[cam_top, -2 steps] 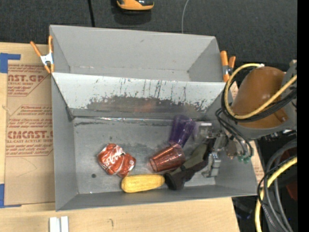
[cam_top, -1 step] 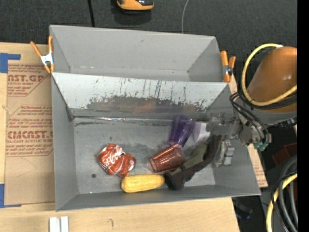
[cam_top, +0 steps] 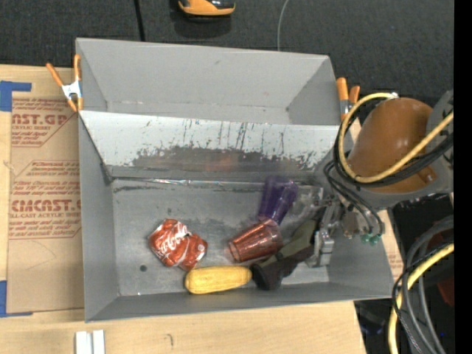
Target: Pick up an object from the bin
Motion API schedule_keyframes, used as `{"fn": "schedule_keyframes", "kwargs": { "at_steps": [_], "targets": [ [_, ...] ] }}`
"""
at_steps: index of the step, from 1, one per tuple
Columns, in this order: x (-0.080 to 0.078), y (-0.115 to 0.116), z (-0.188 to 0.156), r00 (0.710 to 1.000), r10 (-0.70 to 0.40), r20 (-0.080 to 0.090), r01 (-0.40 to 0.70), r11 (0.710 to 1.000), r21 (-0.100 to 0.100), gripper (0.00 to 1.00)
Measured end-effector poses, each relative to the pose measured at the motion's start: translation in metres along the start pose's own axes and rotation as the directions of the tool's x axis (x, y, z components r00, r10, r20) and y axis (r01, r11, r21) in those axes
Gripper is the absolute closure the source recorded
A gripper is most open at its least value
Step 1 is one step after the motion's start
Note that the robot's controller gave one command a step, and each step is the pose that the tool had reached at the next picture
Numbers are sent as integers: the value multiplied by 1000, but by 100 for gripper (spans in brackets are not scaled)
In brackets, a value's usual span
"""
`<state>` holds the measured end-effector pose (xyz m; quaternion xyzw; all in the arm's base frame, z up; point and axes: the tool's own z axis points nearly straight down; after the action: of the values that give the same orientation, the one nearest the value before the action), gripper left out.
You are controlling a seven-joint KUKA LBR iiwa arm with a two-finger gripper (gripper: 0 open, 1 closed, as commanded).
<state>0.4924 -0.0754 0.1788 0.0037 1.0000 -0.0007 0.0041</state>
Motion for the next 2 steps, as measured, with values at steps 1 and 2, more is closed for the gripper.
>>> {"fn": "schedule_keyframes", "kwargs": {
  "at_steps": [1, 2],
  "targets": [
    [-5, 6, 68, 1000, -12, -3, 12, 1000, -1, 0],
    [-1, 17, 109, 994, 109, -10, -109, 994, -1, 100]
  ]
}}
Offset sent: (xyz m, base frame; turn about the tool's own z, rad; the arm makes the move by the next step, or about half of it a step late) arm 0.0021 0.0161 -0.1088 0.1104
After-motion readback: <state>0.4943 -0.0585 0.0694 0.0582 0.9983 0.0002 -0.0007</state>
